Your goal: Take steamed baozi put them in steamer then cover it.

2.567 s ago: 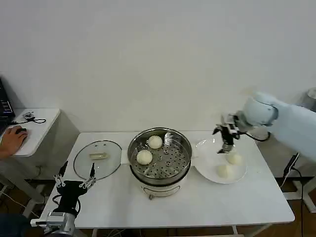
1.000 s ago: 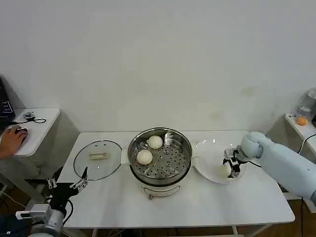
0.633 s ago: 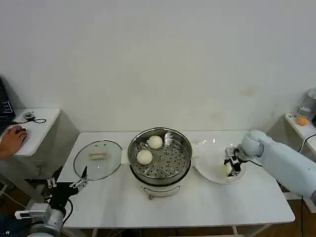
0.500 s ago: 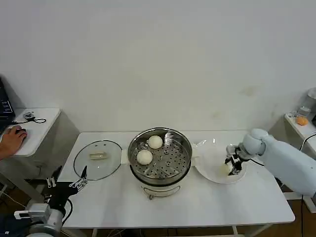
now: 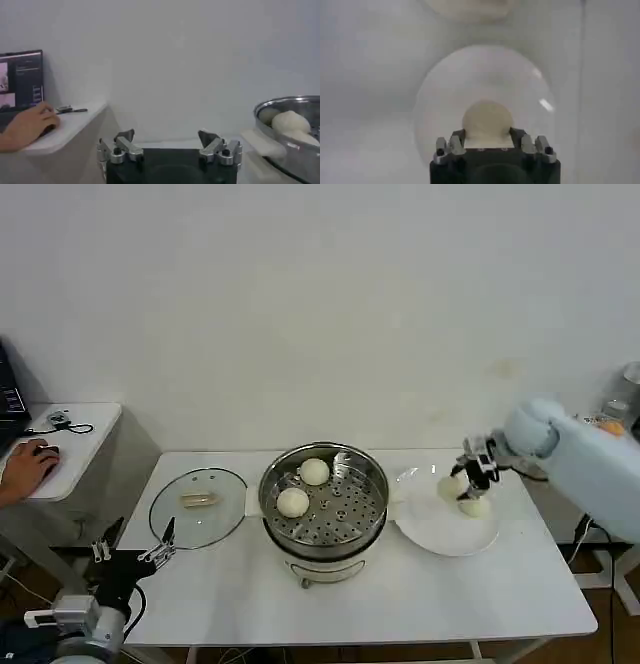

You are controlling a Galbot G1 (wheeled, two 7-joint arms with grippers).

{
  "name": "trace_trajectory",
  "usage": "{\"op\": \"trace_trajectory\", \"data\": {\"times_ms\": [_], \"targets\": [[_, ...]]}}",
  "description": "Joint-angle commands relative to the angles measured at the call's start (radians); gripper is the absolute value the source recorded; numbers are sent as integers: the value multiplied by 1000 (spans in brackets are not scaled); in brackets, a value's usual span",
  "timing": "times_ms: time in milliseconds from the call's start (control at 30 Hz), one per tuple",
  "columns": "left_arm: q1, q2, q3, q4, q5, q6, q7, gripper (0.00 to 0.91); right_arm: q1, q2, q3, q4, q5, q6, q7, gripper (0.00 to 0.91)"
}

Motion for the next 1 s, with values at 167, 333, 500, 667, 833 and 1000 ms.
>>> {"op": "trace_trajectory", "data": {"times_ms": [167, 333, 500, 667, 833, 1000], "targets": [[10, -9, -13, -17, 2, 3, -1, 907, 326, 147, -163, 120, 142, -4, -2, 635], [21, -16, -36, -19, 2, 1, -1, 907, 319, 235, -222, 162, 168, 4, 4, 635], [33, -24, -56, -25, 2, 0, -1, 907, 265, 313, -249, 152, 151, 38, 2, 635], [39, -30, -76, -27, 1, -2, 1, 907, 230, 374, -279, 139, 117, 136, 0, 625], [45, -39, -82, -24, 2, -2, 1, 907, 220, 395, -313, 175, 84, 204, -5, 635], [40, -45, -86, -22, 0, -2, 0, 907, 218, 416, -344, 180, 54, 244, -12, 635]]}}
